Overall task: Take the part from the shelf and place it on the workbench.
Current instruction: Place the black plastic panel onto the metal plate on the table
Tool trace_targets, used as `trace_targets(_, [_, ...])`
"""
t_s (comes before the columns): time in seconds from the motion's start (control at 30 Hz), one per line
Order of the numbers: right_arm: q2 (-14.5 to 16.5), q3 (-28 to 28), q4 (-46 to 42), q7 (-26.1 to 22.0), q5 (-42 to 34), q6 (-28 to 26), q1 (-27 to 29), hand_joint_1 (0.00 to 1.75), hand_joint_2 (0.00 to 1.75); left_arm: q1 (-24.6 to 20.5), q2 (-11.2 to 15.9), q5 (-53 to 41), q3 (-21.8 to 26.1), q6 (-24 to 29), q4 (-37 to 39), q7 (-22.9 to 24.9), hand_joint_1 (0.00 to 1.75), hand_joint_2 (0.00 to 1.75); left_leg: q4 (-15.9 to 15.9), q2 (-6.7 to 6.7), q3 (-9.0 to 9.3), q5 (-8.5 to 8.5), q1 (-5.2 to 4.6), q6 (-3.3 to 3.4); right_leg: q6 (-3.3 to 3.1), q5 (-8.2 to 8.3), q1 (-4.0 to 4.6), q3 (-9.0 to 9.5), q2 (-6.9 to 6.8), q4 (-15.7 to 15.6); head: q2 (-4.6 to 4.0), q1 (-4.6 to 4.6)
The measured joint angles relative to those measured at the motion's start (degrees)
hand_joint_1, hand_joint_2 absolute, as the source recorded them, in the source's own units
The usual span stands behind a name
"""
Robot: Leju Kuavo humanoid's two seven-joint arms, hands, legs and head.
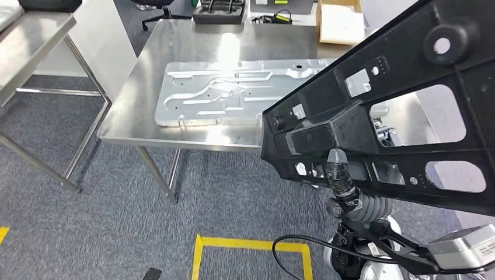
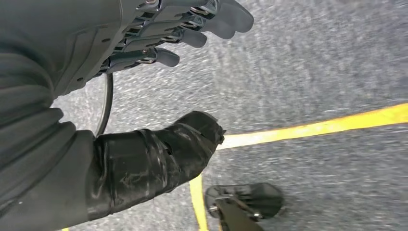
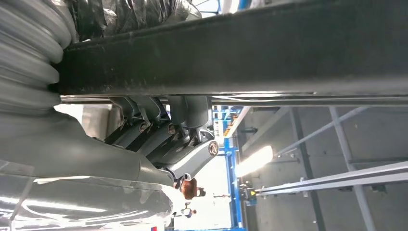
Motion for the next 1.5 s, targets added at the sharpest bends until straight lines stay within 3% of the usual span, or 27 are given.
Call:
trace_targets(0.03, [0.00,0.02,0.07,0.01,0.02,0.02,0.02,1.75,1.75,-0.03,0.00,0.09,0.00,-0.05,0.00,0.01,0.00,1.75,0.02,-0.04,0.30,-0.54,0.06,-0.38,-0.47,1.96,0.21,0.13,0.03,-1.32,0.00,-0.05])
trace_targets(0.07, [0.01,0.04,0.13,0.02,0.04,0.05,0.00,1.75,1.75,-0.10,0.00,0.17,0.00,-0.10,0.00,0.02,0.00,1.75,0.12,-0.04,0.65,-0.81,0.09,-0.76,-0.97,2.31,0.46,0.27,0.05,-1.74,0.00,-0.07])
trace_targets(0.17, [0.10,0.07,0.17,-0.10,0.21,0.16,-0.13,1.75,1.75,-0.37,0.08,0.33,0.01,-0.18,0.00,-0.03,0.00,1.75,2.02,0.18,0.21,-0.80,0.23,-1.55,-2.23,1.70,0.38,2.00,0.08,-2.78,0.00,-0.15])
trace_targets(0.23, [0.23,0.07,0.18,-0.20,0.44,0.20,-0.21,1.75,1.75,-0.50,0.10,0.42,0.02,-0.29,0.00,-0.08,0.00,1.75,7.55,0.45,-3.16,-1.38,0.39,-2.12,-2.79,0.99,0.17,3.56,-0.12,-3.33,0.01,-0.27])
trace_targets(0.3, [0.31,0.07,0.21,-0.21,0.57,0.20,-0.26,1.75,1.75,-0.47,0.09,0.51,0.02,-0.44,0.00,-0.09,0.00,1.75,13.75,0.60,-8.06,-3.80,0.64,-2.70,-2.98,-0.10,0.10,4.94,-0.23,-3.47,0.00,-0.32])
trace_targets(0.37, [0.31,0.07,0.29,-0.20,0.60,0.21,-0.24,1.75,1.75,-0.35,0.13,0.63,0.02,-0.51,0.00,-0.10,0.00,1.75,15.13,0.71,-11.18,-5.69,0.83,-3.03,-2.88,-1.37,0.00,6.65,-0.16,-3.47,0.00,-0.34])
trace_targets(0.4, [0.31,0.07,0.34,-0.20,0.60,0.22,-0.24,1.75,1.75,-0.28,0.18,0.70,0.02,-0.51,0.00,-0.13,0.00,1.75,13.37,0.76,-11.61,-4.90,0.87,-3.10,-2.77,-2.09,-0.08,7.68,-0.10,-3.47,0.00,-0.34])
trace_targets(0.43, [0.31,0.07,0.40,-0.21,0.60,0.25,-0.25,1.75,1.75,-0.19,0.27,0.77,0.02,-0.51,0.00,-0.16,0.00,1.75,10.27,0.82,-11.46,-2.32,0.88,-3.05,-2.59,-2.84,-0.16,8.68,-0.06,-3.48,0.00,-0.35])
trace_targets(0.5, [0.31,0.07,0.64,-0.17,0.65,0.40,-0.29,1.75,1.75,0.01,0.46,0.83,0.04,-0.50,0.00,-0.23,0.00,1.75,3.51,0.96,-11.11,5.01,0.74,-2.65,-2.01,-4.34,-0.13,10.15,0.09,-3.20,0.00,-0.41])
trace_targets(0.53, [0.30,0.07,0.80,-0.01,0.81,0.51,-0.31,1.75,1.75,0.07,0.54,0.85,0.05,-0.50,0.00,-0.26,0.00,1.75,1.63,1.00,-11.04,7.71,0.62,-2.33,-1.62,-5.06,-0.06,10.39,0.18,-3.04,0.00,-0.39])
trace_targets(0.57, [0.28,0.07,0.95,0.40,1.25,0.63,-0.35,1.75,1.75,0.11,0.59,0.86,0.06,-0.49,0.00,-0.27,0.00,1.75,0.91,1.01,-11.11,8.92,0.48,-1.99,-1.22,-5.63,-0.01,10.50,0.28,-2.98,0.00,-0.40])
trace_targets(0.63, [-0.02,0.03,1.20,2.10,3.17,1.09,-0.67,1.75,1.75,0.03,0.60,0.83,0.07,-0.52,0.00,-0.29,0.00,1.75,0.92,0.98,-10.79,8.92,0.51,-1.37,-0.49,-6.51,-0.03,10.73,0.29,-3.25,0.01,-0.35])
trace_targets(0.7, [-0.97,-0.20,1.48,4.39,5.89,2.21,-1.36,1.75,1.75,-0.12,0.58,0.74,0.07,-0.69,0.00,-0.28,0.00,1.75,0.29,1.01,-10.16,8.60,0.69,-0.66,0.10,-7.87,-0.08,10.22,0.09,-1.46,0.01,-0.26])
trace_targets(0.73, [-1.70,-0.38,1.68,5.59,7.32,3.11,-1.70,1.75,1.75,-0.19,0.58,0.71,0.07,-0.82,0.00,-0.19,0.00,1.75,0.04,1.01,-9.81,8.39,0.74,-0.31,0.33,-9.16,-0.12,8.94,0.00,1.15,0.01,-0.21])
trace_targets(0.8, [-3.36,-0.82,2.30,8.13,10.33,5.35,-2.16,1.75,1.75,-0.25,0.66,0.60,0.07,-1.15,0.01,0.08,0.00,1.75,-0.02,1.00,-9.29,7.81,0.64,0.21,0.60,-11.73,-0.11,4.60,-0.05,8.21,0.00,-0.15])
trace_targets(0.83, [-4.22,-1.05,2.73,9.39,11.85,6.54,-2.31,1.75,1.75,-0.25,0.74,0.54,0.07,-1.32,0.01,0.19,0.00,1.75,-0.02,0.97,-9.03,7.53,0.60,0.29,0.70,-12.05,-0.14,2.55,-0.06,10.88,0.00,-0.15])
trace_targets(0.87, [-5.09,-1.32,3.20,10.53,13.24,7.65,-2.49,1.75,1.75,-0.24,0.83,0.48,0.07,-1.49,0.02,0.25,0.00,1.75,-0.01,0.90,-8.72,7.24,0.58,0.31,0.76,-11.26,-0.17,1.27,-0.06,11.81,0.00,-0.15])
trace_targets(0.9, [-5.98,-1.61,3.69,11.63,14.57,8.70,-2.77,1.75,1.75,-0.24,0.91,0.42,0.07,-1.69,0.02,0.27,0.00,1.75,0.02,0.79,-8.35,6.95,0.56,0.27,0.77,-9.33,-0.19,0.93,-0.06,10.70,0.00,-0.14])
trace_targets(0.97, [-7.70,-2.16,4.63,13.92,17.63,10.65,-3.74,1.75,1.75,-0.22,0.96,0.32,0.07,-2.02,0.02,0.34,0.00,1.75,0.12,0.56,-7.64,6.44,0.55,0.07,0.49,-4.12,-0.17,2.67,-0.06,3.94,0.00,-0.11])
trace_targets(1.03, [-9.42,-2.51,5.72,16.79,22.32,12.90,-5.13,1.75,1.75,-0.29,1.06,0.17,0.07,-2.36,0.02,0.43,0.00,1.75,0.34,0.44,-7.44,6.13,0.36,-0.33,0.00,-1.33,0.05,4.33,-0.04,-1.52,0.01,-0.18])
trace_targets(1.13, [-12.00,-2.91,7.61,19.59,27.49,15.17,-6.66,1.75,1.75,-0.32,1.47,-0.07,0.07,-2.84,0.01,0.50,0.00,1.75,0.23,0.38,-7.62,6.21,0.24,-1.08,-0.78,-0.92,0.16,4.64,-0.04,-2.82,0.00,-0.23])
trace_targets(1.2, [-13.35,-3.15,8.73,20.40,29.02,15.96,-7.59,1.75,1.75,-0.25,1.74,-0.16,0.05,-3.01,0.01,0.55,0.00,1.75,1.72,0.48,-8.30,5.10,0.27,-1.64,-1.47,-0.59,-0.19,4.95,-0.17,-3.25,0.01,-0.30])
trace_targets(1.3, [-15.02,-3.26,10.54,22.23,33.60,18.46,-9.18,1.75,1.75,-0.26,2.09,-0.25,0.04,-3.42,0.00,0.83,0.00,1.75,11.14,0.71,-12.51,0.44,0.53,-2.41,-2.02,-0.44,-0.37,5.23,-0.31,-3.46,-0.01,-0.51])
trace_targets(1.37, [-16.17,-3.20,12.24,23.47,37.12,20.66,-10.08,1.75,1.75,-0.26,2.35,-0.31,0.04,-3.87,0.00,1.14,0.00,1.75,15.53,0.79,-14.71,-0.41,0.68,-2.63,-2.04,-0.49,-0.37,5.27,-0.35,-3.45,-0.01,-0.52])
trace_targets(1.4, [-16.81,-3.13,13.19,24.06,39.02,21.94,-10.65,1.75,1.75,-0.26,2.48,-0.35,0.04,-4.09,0.01,1.28,0.00,1.75,14.74,0.84,-14.40,0.60,0.73,-2.63,-2.01,-0.54,-0.38,5.31,-0.35,-3.44,-0.01,-0.52])
trace_targets(1.5, [-19.13,-2.79,16.00,25.33,45.19,25.72,-12.33,1.75,1.75,-0.35,3.04,-0.50,0.04,-4.52,0.02,1.56,0.00,1.75,4.18,0.93,-9.17,5.19,0.67,-2.22,-1.49,-0.88,-0.36,5.55,-0.33,-3.39,-0.01,-0.54])
